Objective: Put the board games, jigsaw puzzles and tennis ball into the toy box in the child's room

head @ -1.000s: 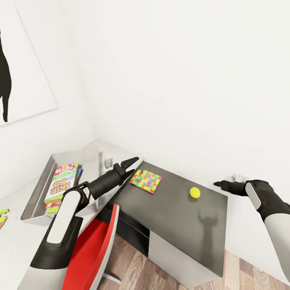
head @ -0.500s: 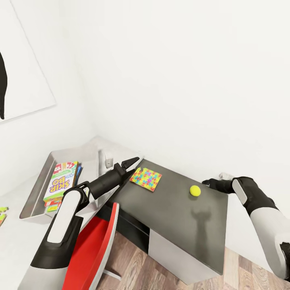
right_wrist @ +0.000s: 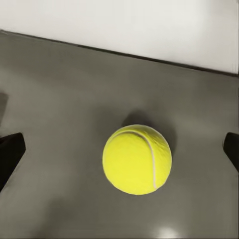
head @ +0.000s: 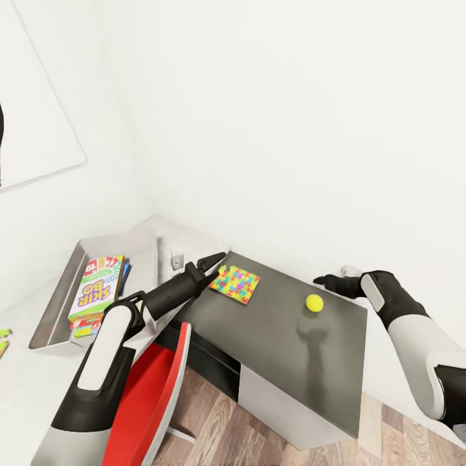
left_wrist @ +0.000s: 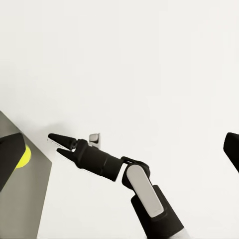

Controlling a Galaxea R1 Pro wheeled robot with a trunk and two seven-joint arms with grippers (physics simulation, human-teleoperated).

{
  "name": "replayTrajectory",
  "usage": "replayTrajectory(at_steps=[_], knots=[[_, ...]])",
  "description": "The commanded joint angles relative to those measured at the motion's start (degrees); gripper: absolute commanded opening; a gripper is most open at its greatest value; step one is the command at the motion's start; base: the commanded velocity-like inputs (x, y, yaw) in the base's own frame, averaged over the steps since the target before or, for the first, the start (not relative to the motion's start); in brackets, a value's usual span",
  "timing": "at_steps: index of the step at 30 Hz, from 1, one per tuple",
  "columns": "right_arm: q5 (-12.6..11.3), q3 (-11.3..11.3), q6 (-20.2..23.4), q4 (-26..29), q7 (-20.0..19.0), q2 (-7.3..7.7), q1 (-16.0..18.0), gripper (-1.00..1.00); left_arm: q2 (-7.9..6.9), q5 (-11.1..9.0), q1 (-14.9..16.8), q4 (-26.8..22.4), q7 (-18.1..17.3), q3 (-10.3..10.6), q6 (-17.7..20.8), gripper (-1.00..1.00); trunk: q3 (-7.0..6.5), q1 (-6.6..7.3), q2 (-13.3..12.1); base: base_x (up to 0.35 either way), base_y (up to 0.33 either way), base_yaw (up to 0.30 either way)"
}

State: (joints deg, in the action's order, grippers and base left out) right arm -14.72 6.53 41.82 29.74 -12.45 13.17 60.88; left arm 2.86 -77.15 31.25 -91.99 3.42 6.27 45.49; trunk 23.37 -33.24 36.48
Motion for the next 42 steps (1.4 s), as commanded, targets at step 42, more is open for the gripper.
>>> replayTrajectory(at_steps=[42], knots=[[0.15, 0.59, -3.30, -0.29, 1.87, -1.39, 2.38, 1.00, 0.19, -0.45, 0.30, -0.03, 0.29, 0.24, 0.65, 1.00, 3.98, -0.01, 0.07, 0.000, 0.000, 0.000]])
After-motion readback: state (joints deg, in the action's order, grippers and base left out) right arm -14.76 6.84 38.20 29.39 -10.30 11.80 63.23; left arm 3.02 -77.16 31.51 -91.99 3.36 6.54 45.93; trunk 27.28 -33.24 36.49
